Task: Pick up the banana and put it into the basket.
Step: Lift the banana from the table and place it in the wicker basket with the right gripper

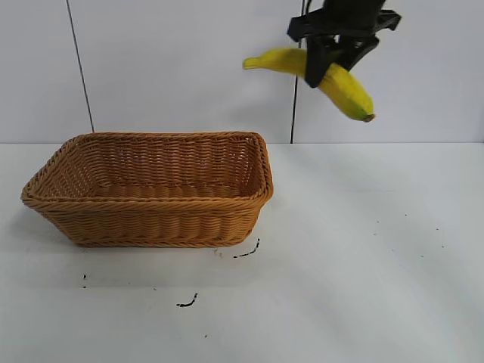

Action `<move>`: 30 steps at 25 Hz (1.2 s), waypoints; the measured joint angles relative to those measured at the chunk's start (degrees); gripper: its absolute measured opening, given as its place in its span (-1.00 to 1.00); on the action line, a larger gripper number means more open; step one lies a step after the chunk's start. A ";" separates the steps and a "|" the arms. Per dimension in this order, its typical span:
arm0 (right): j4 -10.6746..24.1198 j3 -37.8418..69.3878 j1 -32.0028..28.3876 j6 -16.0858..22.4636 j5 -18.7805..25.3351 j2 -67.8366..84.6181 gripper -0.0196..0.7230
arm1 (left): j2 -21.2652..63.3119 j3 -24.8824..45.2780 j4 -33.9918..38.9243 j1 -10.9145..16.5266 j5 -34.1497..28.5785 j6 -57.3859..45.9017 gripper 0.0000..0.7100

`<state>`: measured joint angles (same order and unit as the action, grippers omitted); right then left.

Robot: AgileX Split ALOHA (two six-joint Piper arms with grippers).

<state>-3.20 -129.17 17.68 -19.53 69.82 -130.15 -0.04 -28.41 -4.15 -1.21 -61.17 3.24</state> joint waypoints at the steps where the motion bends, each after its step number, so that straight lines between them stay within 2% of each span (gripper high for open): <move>1: 0.00 -0.95 1.37 -1.00 0.05 -0.69 -0.13 | 0.00 0.00 0.00 0.00 0.00 0.00 0.94; 5: 0.06 -3.07 6.19 -6.27 -1.42 -1.99 -0.13 | 0.00 0.00 0.00 0.00 0.00 0.00 0.94; 9: 0.12 -3.59 11.41 -12.28 -6.96 -2.13 -0.13 | 0.00 0.00 0.00 0.00 0.00 0.00 0.94; 13: 2.88 -3.59 16.69 -16.27 -12.33 -3.17 -0.13 | 0.00 0.00 0.00 0.00 0.00 0.00 0.94; 17: 5.16 -3.59 19.36 -17.21 -18.15 -5.02 -0.13 | 0.00 0.00 0.00 0.00 0.00 0.00 0.94; 19: 5.67 -3.59 19.43 -17.28 -19.61 -6.24 -0.13 | 0.00 0.00 0.00 0.00 0.00 0.00 0.94; 26: 6.96 -3.59 18.86 -17.47 -19.77 -11.80 -0.13 | 0.00 0.00 0.00 0.00 0.00 0.00 0.94; 30: 7.16 -3.59 18.68 -17.71 -21.58 -14.16 -0.13 | 0.00 0.00 0.00 0.00 0.00 0.00 0.94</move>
<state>3.96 -132.75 36.36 -37.24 48.24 -144.31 -0.04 -28.41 -4.15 -1.21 -61.17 3.24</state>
